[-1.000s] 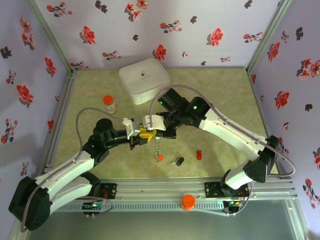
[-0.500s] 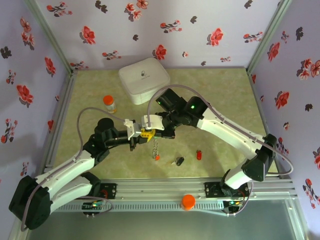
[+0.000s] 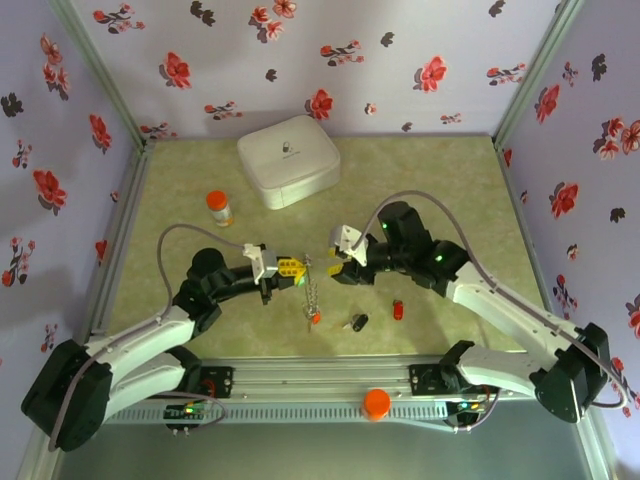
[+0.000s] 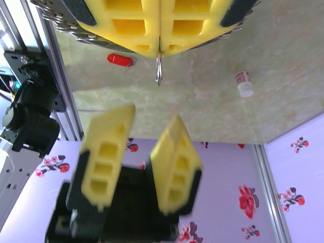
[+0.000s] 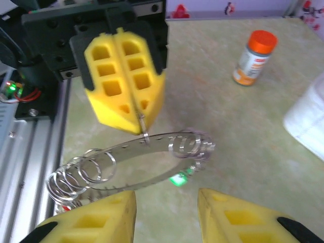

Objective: Put the keys on the keyring

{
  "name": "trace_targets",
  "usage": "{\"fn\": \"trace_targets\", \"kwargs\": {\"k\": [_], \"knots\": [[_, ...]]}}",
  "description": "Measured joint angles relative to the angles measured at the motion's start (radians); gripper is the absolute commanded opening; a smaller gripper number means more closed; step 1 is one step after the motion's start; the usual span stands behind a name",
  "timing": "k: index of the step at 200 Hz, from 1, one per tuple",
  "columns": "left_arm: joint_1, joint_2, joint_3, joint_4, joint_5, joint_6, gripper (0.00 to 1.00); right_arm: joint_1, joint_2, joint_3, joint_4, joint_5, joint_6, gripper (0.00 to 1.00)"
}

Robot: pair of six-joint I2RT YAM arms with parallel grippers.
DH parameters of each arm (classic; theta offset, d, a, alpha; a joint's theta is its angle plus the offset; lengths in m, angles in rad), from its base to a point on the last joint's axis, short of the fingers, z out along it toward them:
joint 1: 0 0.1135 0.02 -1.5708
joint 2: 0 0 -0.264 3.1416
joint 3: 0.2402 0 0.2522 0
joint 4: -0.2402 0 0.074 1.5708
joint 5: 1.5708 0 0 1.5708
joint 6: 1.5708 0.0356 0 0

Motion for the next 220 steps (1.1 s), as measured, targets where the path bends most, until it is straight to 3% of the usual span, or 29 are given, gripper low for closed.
{"fn": "trace_targets", "kwargs": {"k": [75, 158, 203, 220], "knots": [[0.000, 0.009, -0.006, 0.148, 0.000, -0.075, 0.00, 0.000, 0.043, -0.069, 0.303, -0.117, 0.160, 0.33], [0.000, 0.029, -0.032, 0.188, 0.000, -0.089, 0.00, 0.012, 0.065, -0.069, 0.360, -0.173, 0.198, 0.17], [0.000, 0.029, -0.032, 0.198, 0.000, -0.094, 0.00, 0.020, 0.078, -0.069, 0.360, -0.187, 0.201, 0.19], [0.000, 0.029, -0.032, 0.202, 0.000, -0.094, 0.00, 0.020, 0.079, -0.069, 0.360, -0.188, 0.202, 0.09]]}}
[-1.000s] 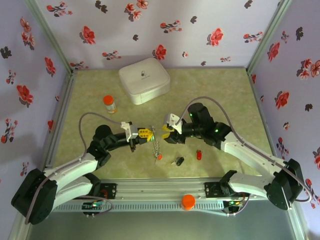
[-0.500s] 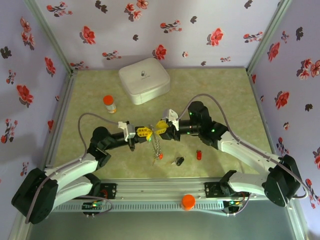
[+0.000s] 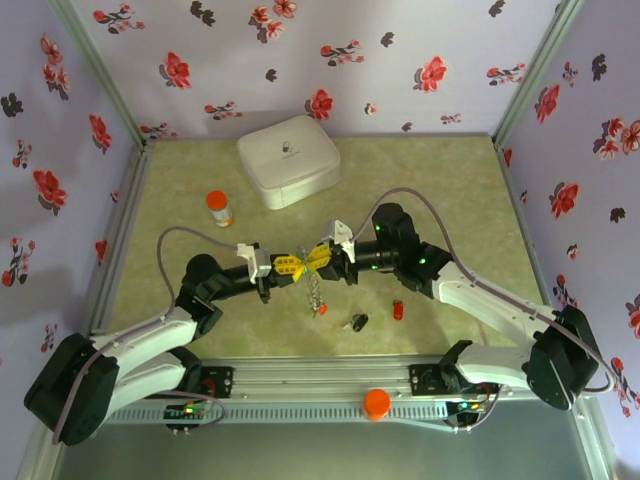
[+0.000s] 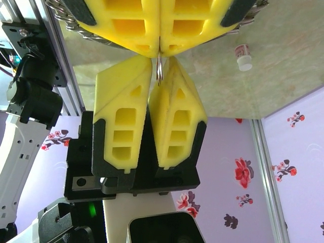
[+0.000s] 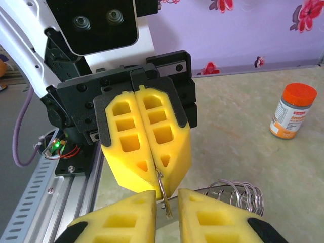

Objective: Put the keys on the keyring

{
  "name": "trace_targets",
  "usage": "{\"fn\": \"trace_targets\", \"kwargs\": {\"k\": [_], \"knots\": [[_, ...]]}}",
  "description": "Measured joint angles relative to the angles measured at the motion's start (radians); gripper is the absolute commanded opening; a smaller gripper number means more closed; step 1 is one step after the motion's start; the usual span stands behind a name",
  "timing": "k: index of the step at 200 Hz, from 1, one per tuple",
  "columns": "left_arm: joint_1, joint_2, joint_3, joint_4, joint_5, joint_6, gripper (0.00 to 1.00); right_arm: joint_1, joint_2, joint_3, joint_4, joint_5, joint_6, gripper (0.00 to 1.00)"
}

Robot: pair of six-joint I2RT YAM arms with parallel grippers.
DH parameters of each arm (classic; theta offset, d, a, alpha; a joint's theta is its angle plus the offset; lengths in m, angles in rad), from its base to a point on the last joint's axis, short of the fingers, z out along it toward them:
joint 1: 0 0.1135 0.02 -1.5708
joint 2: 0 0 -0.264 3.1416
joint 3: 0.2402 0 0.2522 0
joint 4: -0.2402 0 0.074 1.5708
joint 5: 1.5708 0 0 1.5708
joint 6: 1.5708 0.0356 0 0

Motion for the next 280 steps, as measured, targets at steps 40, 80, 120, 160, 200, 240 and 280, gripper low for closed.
{"fn": "trace_targets", "kwargs": {"k": [40, 80, 120, 160, 200, 240, 280], "knots": [[0.000, 0.000, -0.001, 0.000, -0.011, -0.004, 0.31, 0.000, 0.001, 0.010, -0.018, 0.000, -0.010, 0.00], [-0.002, -0.072, 0.009, -0.132, -0.061, 0.046, 0.37, 0.009, 0.011, 0.124, -0.242, 0.047, -0.132, 0.00], [-0.007, -0.150, 0.108, -0.402, -0.070, 0.158, 0.29, 0.052, 0.083, 0.327, -0.535, 0.161, -0.320, 0.00], [-0.018, -0.140, 0.178, -0.573, -0.066, 0.231, 0.28, 0.104, 0.149, 0.436, -0.714, 0.253, -0.435, 0.00], [-0.027, -0.106, 0.219, -0.674, -0.042, 0.273, 0.22, 0.120, 0.169, 0.476, -0.778, 0.278, -0.478, 0.00], [-0.036, -0.095, 0.238, -0.728, -0.021, 0.315, 0.03, 0.123, 0.170, 0.480, -0.789, 0.282, -0.486, 0.00], [-0.038, -0.090, 0.240, -0.736, -0.018, 0.340, 0.00, 0.122, 0.161, 0.455, -0.764, 0.285, -0.481, 0.20]]}}
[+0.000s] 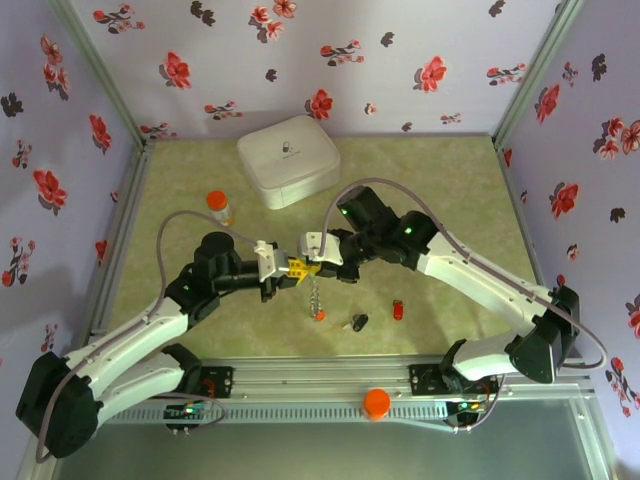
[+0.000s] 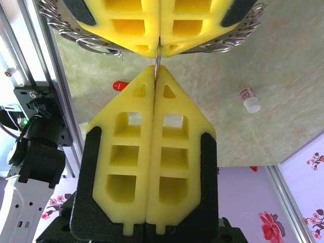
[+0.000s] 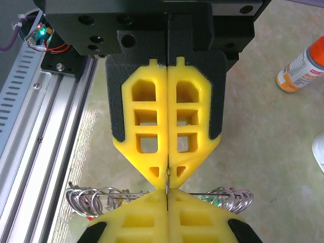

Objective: Put the keys on the keyring

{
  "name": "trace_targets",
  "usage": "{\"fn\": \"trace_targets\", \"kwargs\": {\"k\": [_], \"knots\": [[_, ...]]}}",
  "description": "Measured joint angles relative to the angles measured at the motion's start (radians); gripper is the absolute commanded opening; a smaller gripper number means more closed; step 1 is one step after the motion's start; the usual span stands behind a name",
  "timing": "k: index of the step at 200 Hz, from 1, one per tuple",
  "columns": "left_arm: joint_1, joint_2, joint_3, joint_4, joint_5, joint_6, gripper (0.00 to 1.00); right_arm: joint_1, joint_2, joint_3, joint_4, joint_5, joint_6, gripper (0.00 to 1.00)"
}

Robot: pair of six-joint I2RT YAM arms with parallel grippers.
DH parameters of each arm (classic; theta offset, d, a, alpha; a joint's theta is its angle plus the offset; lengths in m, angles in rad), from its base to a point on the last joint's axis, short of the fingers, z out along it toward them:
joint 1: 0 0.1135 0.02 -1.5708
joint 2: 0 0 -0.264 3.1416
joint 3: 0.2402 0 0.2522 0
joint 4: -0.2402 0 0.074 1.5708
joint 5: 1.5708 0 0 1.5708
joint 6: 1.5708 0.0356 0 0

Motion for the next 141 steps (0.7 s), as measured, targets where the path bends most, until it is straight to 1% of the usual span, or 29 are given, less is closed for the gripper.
{"fn": "trace_targets", "kwargs": {"k": [5, 15, 54, 81, 110, 141], "knots": [[-0.001, 0.001, 0.000, 0.000, -0.001, 0.000, 0.00, -0.001, -0.007, -0.014, 0.017, -0.002, 0.001, 0.24], [-0.002, 0.002, 0.000, 0.000, -0.003, 0.000, 0.00, -0.007, -0.027, -0.049, 0.050, -0.008, 0.020, 0.27], [-0.002, 0.002, -0.001, 0.004, -0.011, 0.004, 0.00, -0.051, -0.139, -0.191, 0.150, -0.024, 0.060, 0.28], [-0.006, 0.002, -0.007, 0.018, -0.012, 0.011, 0.00, -0.055, -0.151, -0.221, 0.189, -0.034, 0.083, 0.28], [-0.011, 0.002, -0.011, 0.023, -0.011, 0.023, 0.00, -0.055, -0.151, -0.235, 0.233, -0.056, 0.111, 0.26], [-0.017, 0.002, -0.011, 0.024, -0.011, 0.027, 0.00, -0.055, -0.150, -0.235, 0.265, -0.073, 0.128, 0.19]]}}
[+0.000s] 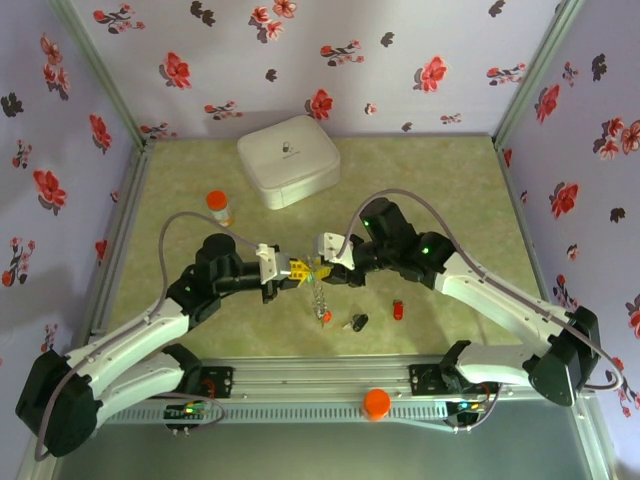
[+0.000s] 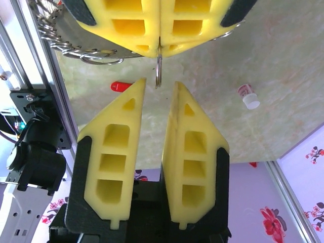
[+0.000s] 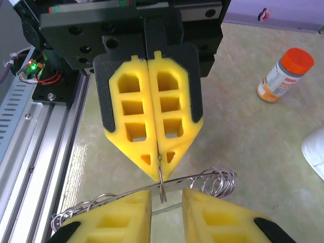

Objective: Put the keys on the keyring

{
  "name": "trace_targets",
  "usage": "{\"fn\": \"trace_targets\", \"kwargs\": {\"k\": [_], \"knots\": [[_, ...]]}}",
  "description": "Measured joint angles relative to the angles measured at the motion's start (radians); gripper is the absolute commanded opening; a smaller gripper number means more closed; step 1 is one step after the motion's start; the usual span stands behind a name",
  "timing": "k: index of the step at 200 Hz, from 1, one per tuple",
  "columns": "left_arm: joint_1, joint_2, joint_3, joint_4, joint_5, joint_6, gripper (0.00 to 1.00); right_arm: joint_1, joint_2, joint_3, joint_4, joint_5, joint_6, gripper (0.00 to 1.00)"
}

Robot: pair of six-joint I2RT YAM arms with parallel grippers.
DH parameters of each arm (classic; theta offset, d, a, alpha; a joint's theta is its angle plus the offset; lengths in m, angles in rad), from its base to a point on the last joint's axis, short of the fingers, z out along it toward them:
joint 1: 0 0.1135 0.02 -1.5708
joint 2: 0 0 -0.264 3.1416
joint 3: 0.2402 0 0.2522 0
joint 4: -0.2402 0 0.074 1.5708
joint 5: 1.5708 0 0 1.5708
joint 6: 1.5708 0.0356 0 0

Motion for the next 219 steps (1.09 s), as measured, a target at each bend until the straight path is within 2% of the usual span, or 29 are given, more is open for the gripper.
{"fn": "trace_targets", "kwargs": {"k": [75, 88, 104, 111, 120, 136, 165, 200, 216, 219], "knots": [[-0.003, 0.000, -0.006, 0.016, 0.000, 0.002, 0.00, 0.001, 0.021, 0.000, 0.008, -0.011, 0.011, 0.18], [-0.003, 0.000, -0.009, 0.020, 0.000, 0.002, 0.00, 0.001, 0.021, 0.000, 0.006, -0.011, 0.010, 0.13], [-0.003, 0.000, -0.013, 0.024, -0.001, 0.002, 0.00, 0.002, 0.023, 0.000, 0.002, -0.011, 0.012, 0.00], [-0.003, 0.000, -0.016, 0.024, -0.002, 0.002, 0.00, 0.004, 0.024, 0.001, -0.002, -0.011, 0.018, 0.00], [-0.003, 0.000, -0.017, 0.024, -0.004, 0.001, 0.15, 0.004, 0.028, 0.002, -0.004, -0.013, 0.012, 0.00], [-0.003, 0.000, -0.017, 0.028, -0.007, -0.003, 0.18, 0.007, 0.037, 0.006, -0.004, -0.015, 0.014, 0.00], [-0.003, 0.001, -0.017, 0.038, -0.007, -0.005, 0.13, 0.014, 0.047, 0.012, -0.008, -0.014, 0.014, 0.00], [-0.003, 0.002, -0.018, 0.038, -0.006, -0.005, 0.00, 0.016, 0.047, 0.018, -0.024, -0.013, 0.014, 0.00], [-0.003, 0.002, -0.018, 0.036, -0.005, -0.003, 0.00, 0.016, 0.048, 0.019, -0.027, -0.012, 0.014, 0.00], [-0.003, 0.002, -0.018, 0.036, -0.004, -0.003, 0.00, 0.016, 0.048, 0.019, -0.027, -0.012, 0.014, 0.04]]}}
